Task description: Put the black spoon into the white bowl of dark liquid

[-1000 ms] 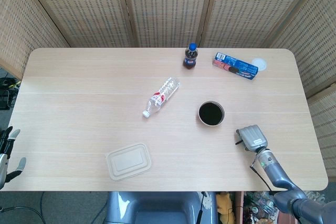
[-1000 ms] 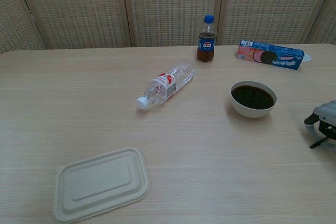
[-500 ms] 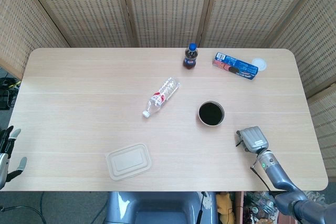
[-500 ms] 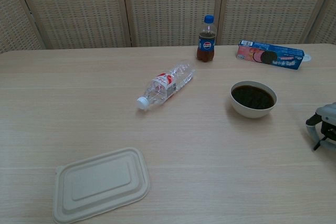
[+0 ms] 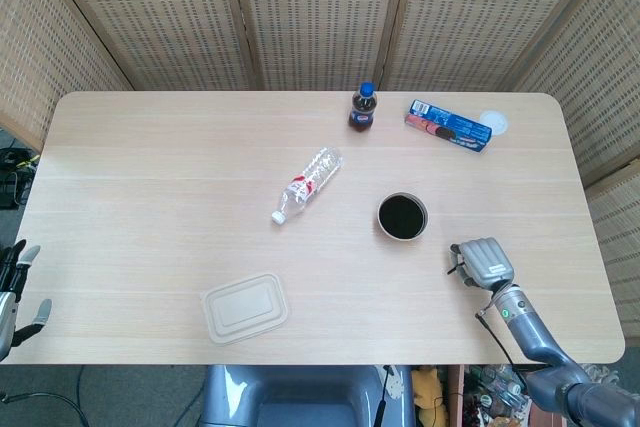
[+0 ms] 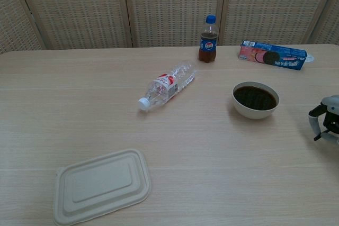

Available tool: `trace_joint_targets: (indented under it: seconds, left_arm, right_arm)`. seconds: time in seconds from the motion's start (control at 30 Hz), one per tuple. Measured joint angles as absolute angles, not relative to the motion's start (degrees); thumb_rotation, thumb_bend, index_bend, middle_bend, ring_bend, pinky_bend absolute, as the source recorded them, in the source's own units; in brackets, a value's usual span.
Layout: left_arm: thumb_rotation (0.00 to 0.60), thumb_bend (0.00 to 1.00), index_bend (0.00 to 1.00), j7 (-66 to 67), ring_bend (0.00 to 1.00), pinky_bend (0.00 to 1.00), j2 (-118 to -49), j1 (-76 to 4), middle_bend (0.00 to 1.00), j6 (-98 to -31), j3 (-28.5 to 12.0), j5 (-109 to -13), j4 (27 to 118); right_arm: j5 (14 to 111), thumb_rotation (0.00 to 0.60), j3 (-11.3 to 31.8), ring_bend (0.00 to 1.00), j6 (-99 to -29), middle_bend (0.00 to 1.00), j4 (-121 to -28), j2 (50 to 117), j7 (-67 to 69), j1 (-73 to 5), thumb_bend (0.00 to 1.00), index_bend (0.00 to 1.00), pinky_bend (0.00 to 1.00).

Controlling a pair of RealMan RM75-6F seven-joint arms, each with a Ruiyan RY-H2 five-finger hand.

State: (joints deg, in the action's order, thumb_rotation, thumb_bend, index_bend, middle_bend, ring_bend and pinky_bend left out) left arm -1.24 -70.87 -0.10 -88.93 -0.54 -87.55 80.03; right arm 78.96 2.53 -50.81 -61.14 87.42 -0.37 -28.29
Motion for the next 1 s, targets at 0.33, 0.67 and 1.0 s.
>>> trace_joint_targets:
  seconds: [0.33, 0.67, 1.0]
  left_arm:
    - [0.600, 0.41, 0.00, -1.78, 0.00, 0.00, -71.24, -0.26, 0.00, -88.70, -0.50, -87.62, 79.41]
    - [0.600, 0.41, 0.00, -2.71, 0.00, 0.00, -71.75, -0.16, 0.00, -88.36, -0.39, -87.28, 78.27]
    - [0.600, 0.41, 0.00, -3.79, 0.00, 0.00, -72.23, -0.09, 0.00, -87.83, -0.37, -86.74, 76.87]
  right_arm:
    - [77.49, 0.600, 6.25, 0.94, -49.43, 0.93, -77.82, 76.78, 8.23, -29.99, 0.67, 0.64, 1.00]
    - [75.90, 0.600, 10.63, 0.94, -40.43, 0.93, -86.60, 69.71, 22.73, -35.48, 0.67, 0.64, 1.00]
    - [73.38, 0.600, 14.41, 0.94, -31.09, 0.93, -86.15, 70.51, 30.71, -43.01, 0.68, 0.64, 1.00]
